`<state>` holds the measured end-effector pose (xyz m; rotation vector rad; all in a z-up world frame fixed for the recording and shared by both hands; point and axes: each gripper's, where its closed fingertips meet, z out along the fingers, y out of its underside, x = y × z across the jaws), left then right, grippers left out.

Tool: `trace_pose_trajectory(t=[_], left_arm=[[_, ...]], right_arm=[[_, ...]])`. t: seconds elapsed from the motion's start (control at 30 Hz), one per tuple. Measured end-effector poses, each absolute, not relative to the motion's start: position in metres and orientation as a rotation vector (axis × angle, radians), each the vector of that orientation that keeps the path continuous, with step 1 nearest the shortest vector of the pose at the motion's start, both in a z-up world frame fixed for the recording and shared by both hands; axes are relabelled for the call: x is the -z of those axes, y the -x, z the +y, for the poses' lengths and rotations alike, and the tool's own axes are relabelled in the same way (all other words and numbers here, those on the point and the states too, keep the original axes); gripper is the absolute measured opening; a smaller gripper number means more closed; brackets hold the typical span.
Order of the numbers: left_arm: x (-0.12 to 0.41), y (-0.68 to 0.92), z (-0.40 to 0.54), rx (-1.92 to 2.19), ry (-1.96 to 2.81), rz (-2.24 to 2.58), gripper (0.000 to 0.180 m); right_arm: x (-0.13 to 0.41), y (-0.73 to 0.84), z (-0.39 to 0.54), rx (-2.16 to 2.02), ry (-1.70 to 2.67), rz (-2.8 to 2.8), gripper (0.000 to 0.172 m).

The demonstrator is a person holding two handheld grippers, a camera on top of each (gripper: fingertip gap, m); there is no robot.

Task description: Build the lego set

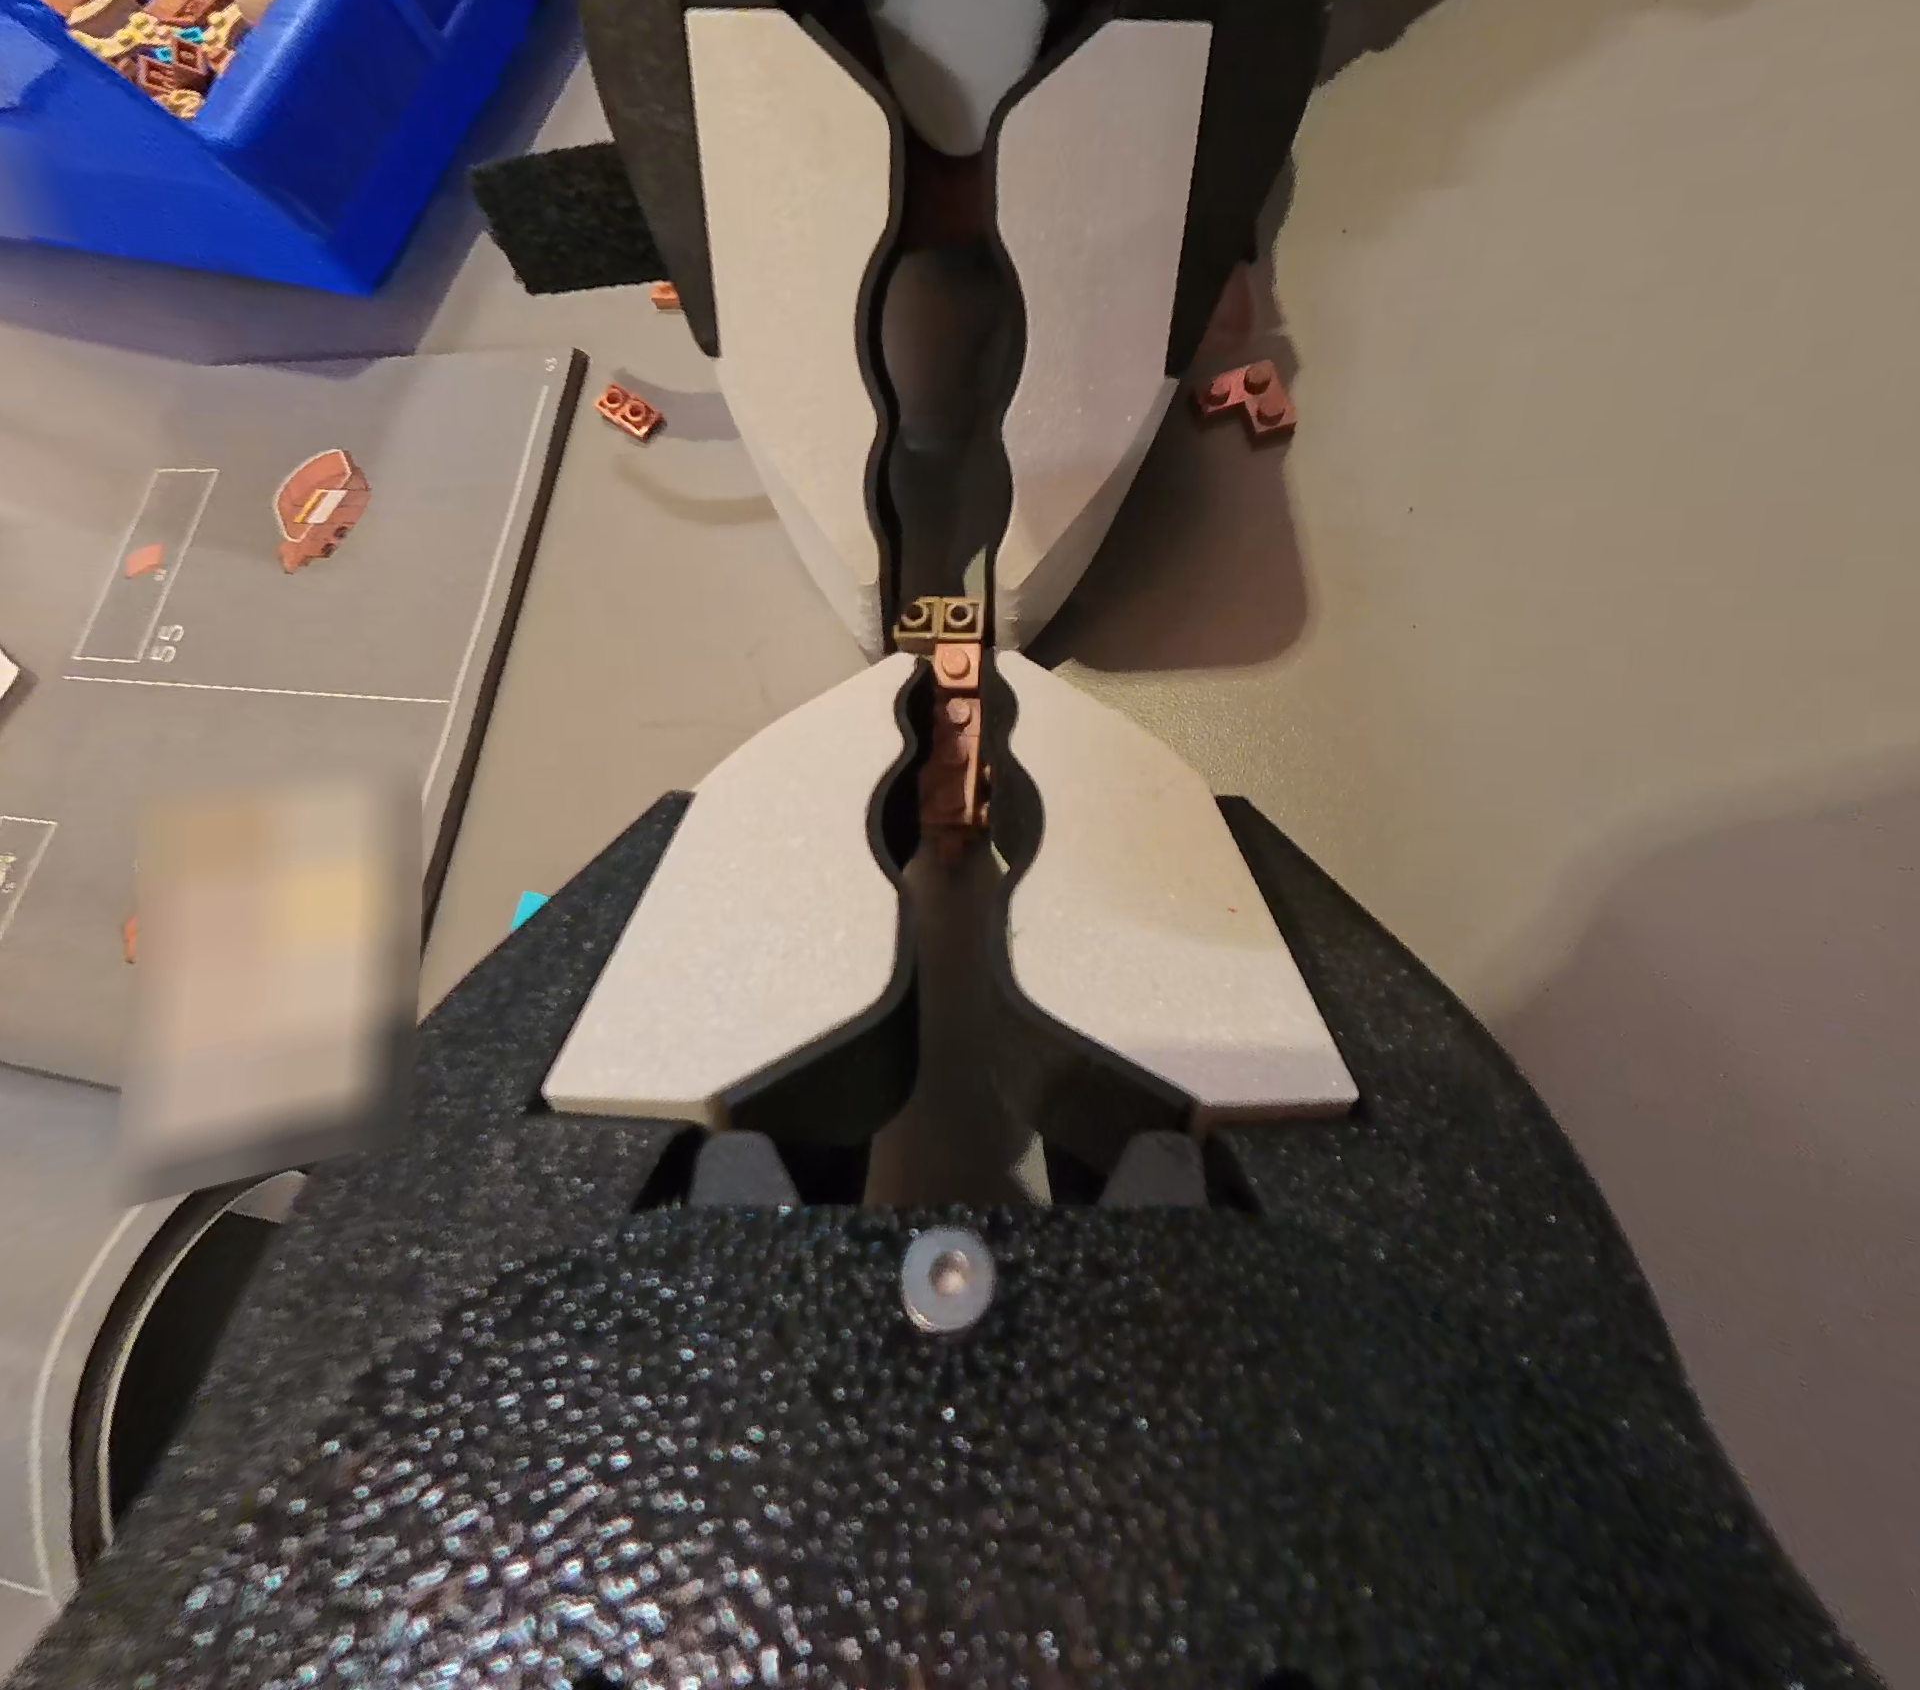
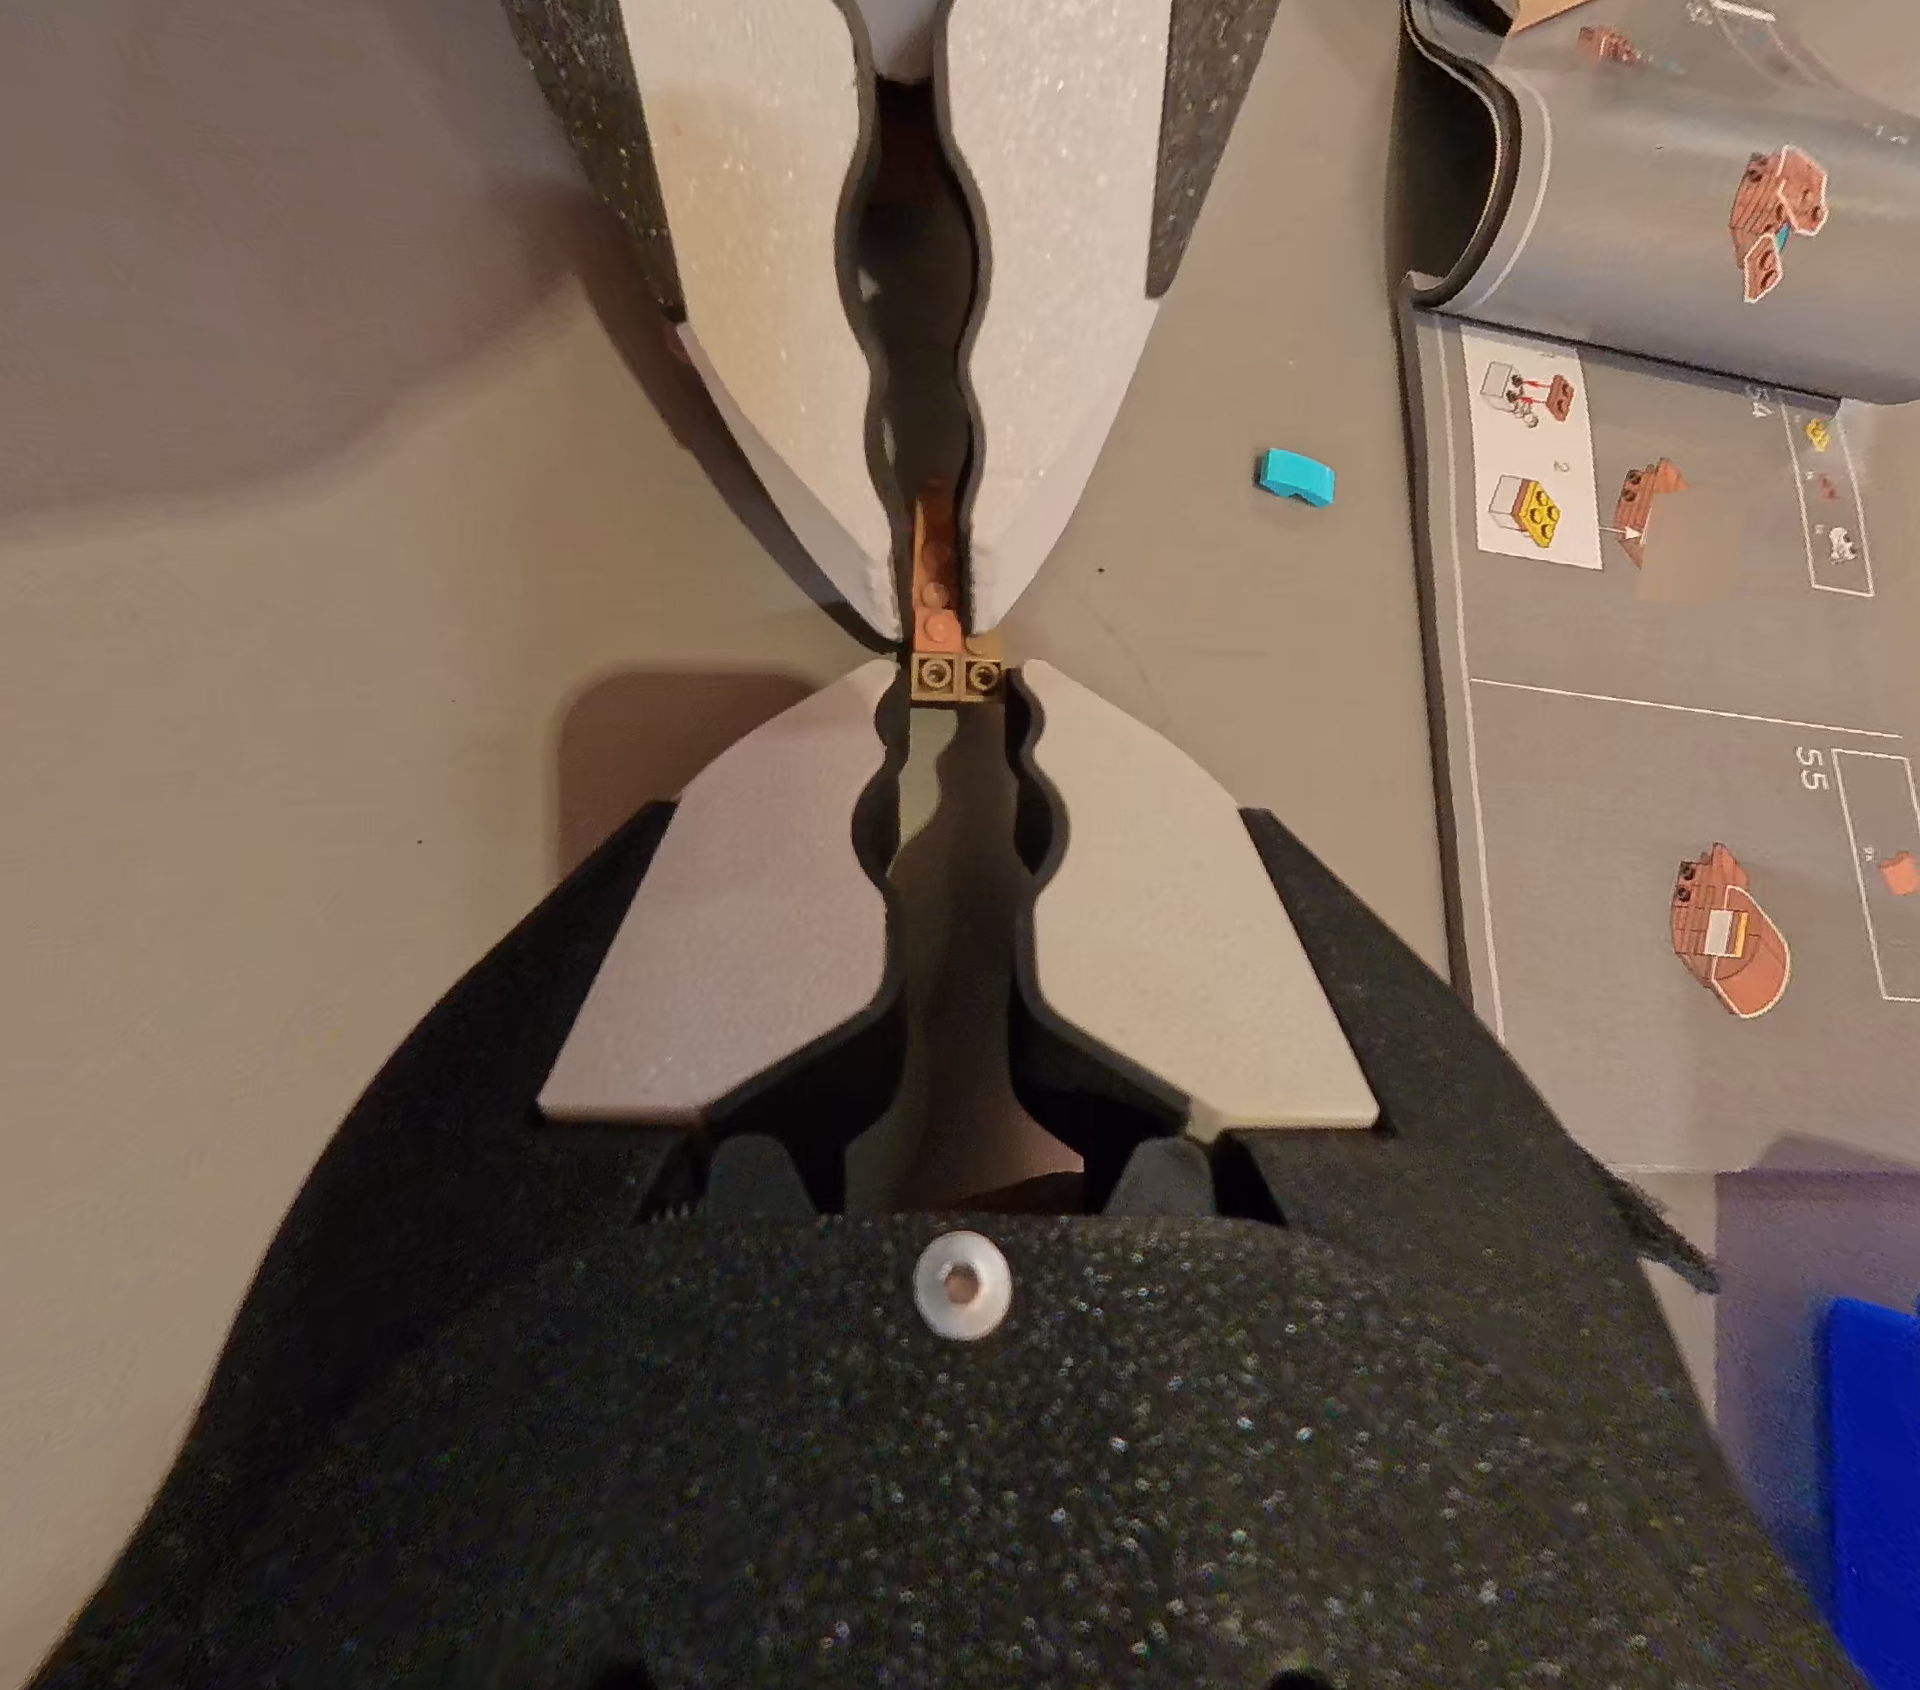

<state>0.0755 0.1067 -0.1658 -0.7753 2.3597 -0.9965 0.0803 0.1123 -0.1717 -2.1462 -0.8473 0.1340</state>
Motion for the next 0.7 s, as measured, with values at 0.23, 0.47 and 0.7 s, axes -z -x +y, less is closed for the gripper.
trace_pose_trajectory(t=[0.23, 0.47, 0.7], left_arm=[[0.1657, -0.0756, 0.1067, 0.986, 0.767, 2.353, 0.008], [0.1657, -0.0754, 0.1065, 0.983, 0.762, 2.353, 0.008], [0.1649, -0.0753, 0.1063, 0.996, 0.765, 2.352, 0.01]], right_arm=[[0.1717, -0.0802, 0.1123, -0.135, 2.146, -0.848, 0.017], [0.1718, -0.0802, 0.1123, -0.135, 2.146, -0.848, 0.017], [0.1718, -0.0801, 0.1123, -0.136, 2.145, -0.848, 0.017]])
